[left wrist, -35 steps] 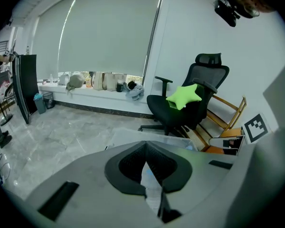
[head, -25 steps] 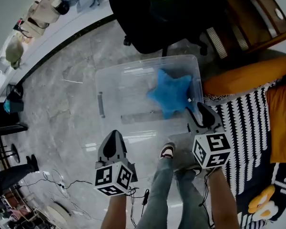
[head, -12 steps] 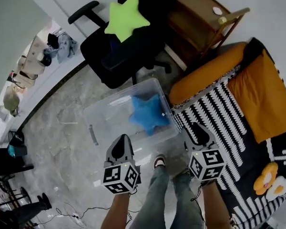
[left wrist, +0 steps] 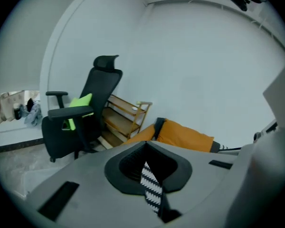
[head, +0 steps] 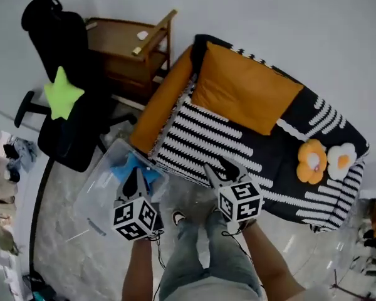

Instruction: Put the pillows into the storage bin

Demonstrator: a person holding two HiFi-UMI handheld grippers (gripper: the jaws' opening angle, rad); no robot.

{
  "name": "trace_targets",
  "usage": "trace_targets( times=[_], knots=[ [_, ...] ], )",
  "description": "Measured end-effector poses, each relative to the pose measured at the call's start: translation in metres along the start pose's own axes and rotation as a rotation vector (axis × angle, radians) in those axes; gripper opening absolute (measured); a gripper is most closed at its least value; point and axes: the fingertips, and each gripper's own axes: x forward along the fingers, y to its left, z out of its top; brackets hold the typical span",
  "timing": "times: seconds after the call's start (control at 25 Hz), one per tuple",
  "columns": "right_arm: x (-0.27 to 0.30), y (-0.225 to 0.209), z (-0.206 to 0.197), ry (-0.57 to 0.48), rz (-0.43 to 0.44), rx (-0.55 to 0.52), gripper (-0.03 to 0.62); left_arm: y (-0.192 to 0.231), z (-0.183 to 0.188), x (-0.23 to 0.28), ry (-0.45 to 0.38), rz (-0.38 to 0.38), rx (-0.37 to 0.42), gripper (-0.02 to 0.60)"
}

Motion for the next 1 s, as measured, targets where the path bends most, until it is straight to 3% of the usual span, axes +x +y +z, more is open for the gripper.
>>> trace_targets(
  times=[0.24, 0.56, 0.76, 1.0],
  knots=[
    [-0.098, -0.104, -0.002, -0.067, -0.243, 0.140, 0.175, -0.121, 0.009, 0.034, 0.054, -0.217, 0.094, 0.006],
    [-0.216, -0.198, -0.038, -0.137, -0.524, 0.311, 0.175, -0.257, -0.014, 0.058, 0.129, -0.457, 0.214, 0.006],
    [-0.276, -0.244, -0.070, -0.162, -0.626, 0.389, 0.175, -0.326, -0.034, 0.054, 0.153, -0.536, 0.260, 0.006],
    [-0.333, -0.335, -0.113, -0.183, -0.676, 0.481, 0.175, -0.418, -0.069, 0.058, 0.173, -0.544, 0.316, 0.006]
  ],
)
